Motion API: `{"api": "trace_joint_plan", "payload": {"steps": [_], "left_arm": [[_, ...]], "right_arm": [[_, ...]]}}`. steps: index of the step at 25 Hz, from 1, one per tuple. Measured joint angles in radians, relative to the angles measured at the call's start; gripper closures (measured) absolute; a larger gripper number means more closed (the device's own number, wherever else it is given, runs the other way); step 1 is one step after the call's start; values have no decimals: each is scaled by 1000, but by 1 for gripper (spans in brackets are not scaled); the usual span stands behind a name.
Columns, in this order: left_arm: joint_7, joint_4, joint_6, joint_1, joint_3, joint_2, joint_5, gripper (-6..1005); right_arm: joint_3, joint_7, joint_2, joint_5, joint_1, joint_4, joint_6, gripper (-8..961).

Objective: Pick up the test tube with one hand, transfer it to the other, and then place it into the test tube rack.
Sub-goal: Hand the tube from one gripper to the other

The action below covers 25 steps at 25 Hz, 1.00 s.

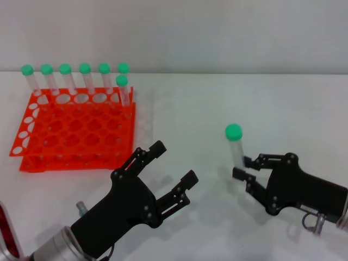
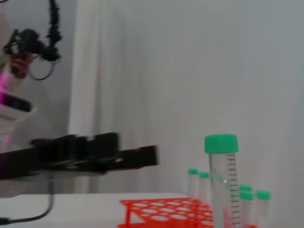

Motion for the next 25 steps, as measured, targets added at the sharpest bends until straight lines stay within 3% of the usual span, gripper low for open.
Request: {"api": "trace_joint_plan", "payload": {"steps": [8, 17, 25], "left_arm": [[-2, -1, 23, -52, 3, -1, 11, 132], [-41, -8, 124, -138, -1, -2, 54, 216], [-43, -19, 174, -159, -4, -1, 91, 291]], "right_arm": [[-86, 0, 0, -3, 3, -16, -1, 764], [-130, -2, 0, -6, 4, -40, -29, 764], [-129, -1, 0, -6, 6, -59, -64, 764]]}}
